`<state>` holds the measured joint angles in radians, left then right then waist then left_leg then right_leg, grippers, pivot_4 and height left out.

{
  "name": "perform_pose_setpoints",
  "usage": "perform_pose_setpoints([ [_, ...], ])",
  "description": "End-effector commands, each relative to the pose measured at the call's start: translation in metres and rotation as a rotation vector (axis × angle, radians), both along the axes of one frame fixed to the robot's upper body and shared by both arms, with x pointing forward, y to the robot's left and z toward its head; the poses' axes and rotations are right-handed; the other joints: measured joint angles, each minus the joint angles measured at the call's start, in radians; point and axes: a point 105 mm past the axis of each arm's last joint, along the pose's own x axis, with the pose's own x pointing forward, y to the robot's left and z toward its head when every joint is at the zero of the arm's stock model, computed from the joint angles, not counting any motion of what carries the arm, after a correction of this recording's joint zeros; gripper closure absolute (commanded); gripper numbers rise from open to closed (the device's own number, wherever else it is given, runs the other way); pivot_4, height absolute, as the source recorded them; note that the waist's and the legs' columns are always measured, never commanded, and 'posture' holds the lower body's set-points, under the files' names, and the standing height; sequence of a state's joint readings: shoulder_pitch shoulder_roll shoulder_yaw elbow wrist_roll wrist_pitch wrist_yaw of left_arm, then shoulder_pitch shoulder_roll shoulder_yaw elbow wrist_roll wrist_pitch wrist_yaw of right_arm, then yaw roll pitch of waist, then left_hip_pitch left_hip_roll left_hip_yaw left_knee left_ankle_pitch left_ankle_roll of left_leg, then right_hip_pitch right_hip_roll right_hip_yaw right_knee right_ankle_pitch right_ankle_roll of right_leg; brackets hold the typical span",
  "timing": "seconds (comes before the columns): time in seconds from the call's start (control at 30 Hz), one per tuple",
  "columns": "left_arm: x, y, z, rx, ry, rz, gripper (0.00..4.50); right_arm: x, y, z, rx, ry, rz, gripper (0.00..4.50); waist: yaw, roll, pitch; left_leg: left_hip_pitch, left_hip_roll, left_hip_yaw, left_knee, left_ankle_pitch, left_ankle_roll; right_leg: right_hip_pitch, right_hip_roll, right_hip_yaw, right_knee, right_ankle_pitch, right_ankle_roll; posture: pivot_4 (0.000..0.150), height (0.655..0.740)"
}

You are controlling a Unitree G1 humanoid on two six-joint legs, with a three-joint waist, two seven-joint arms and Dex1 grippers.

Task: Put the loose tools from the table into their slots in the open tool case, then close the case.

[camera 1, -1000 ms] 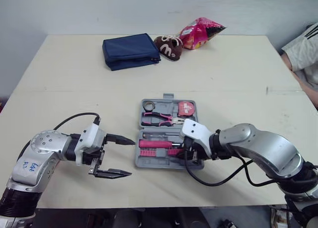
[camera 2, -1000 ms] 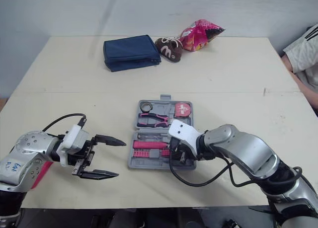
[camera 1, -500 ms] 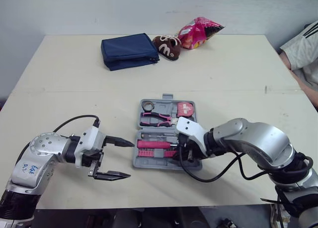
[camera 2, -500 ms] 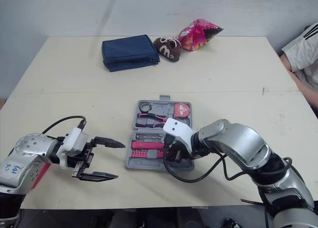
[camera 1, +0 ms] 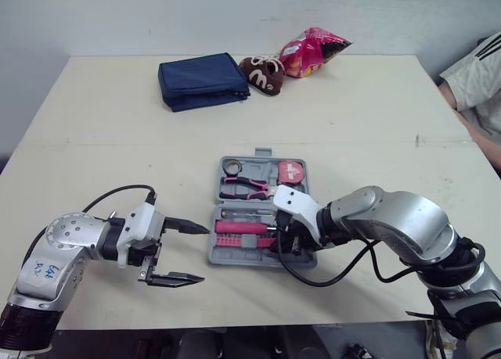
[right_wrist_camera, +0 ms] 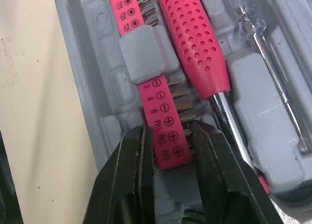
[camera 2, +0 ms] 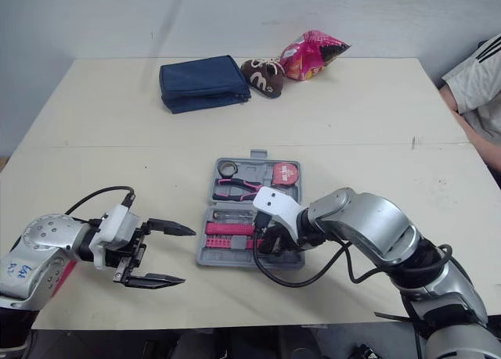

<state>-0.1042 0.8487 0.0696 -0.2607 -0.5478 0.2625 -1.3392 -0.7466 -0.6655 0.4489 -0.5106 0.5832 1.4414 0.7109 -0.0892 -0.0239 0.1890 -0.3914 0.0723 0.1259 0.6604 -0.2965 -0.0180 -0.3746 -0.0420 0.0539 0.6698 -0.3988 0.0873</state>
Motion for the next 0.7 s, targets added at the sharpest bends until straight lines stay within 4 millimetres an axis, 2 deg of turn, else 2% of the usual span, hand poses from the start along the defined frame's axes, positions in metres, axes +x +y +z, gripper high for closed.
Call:
perform_pose_setpoints([
  [0.03,0.000,0.004,0.005,0.008,-0.033,0.014,0.00,-0.003,-0.002,-0.002,-0.007,0.010,0.000,3.24,0.000,0.000,0.000,0.000,0.000,0.000,0.000,0.000,0.000,0.000,0.000,0.000,0.000,0.000,0.000,0.150,0.7400],
  [0.17,0.000,0.006,0.004,0.008,-0.034,0.020,0.00,-0.007,-0.001,0.009,0.027,0.008,0.039,1.37,0.004,0.000,0.000,0.000,0.000,0.000,0.000,0.000,0.000,0.000,0.000,0.000,0.000,0.000,0.000,0.150,0.7400],
  [0.37,-0.001,0.008,0.003,0.008,-0.021,0.033,0.00,-0.011,-0.010,0.028,0.038,0.000,0.051,1.37,0.005,0.000,0.000,-0.001,-0.001,0.000,0.000,0.000,0.001,0.000,-0.002,0.000,-0.001,0.000,0.000,0.150,0.7400],
  [0.53,-0.002,0.009,0.002,0.011,-0.017,0.043,0.00,-0.008,-0.030,0.044,0.041,-0.086,0.058,1.37,0.005,0.000,0.000,-0.001,-0.001,-0.001,-0.002,0.000,0.001,0.000,-0.002,-0.001,-0.002,0.000,0.000,0.150,0.7400],
  [0.7,0.001,0.011,0.004,0.010,-0.037,0.052,0.00,-0.011,-0.029,0.060,0.336,-0.207,0.167,1.37,0.006,-0.001,0.000,-0.001,-0.002,0.000,-0.004,0.000,0.001,0.001,-0.001,-0.001,-0.006,0.000,0.000,0.150,0.7400],
])
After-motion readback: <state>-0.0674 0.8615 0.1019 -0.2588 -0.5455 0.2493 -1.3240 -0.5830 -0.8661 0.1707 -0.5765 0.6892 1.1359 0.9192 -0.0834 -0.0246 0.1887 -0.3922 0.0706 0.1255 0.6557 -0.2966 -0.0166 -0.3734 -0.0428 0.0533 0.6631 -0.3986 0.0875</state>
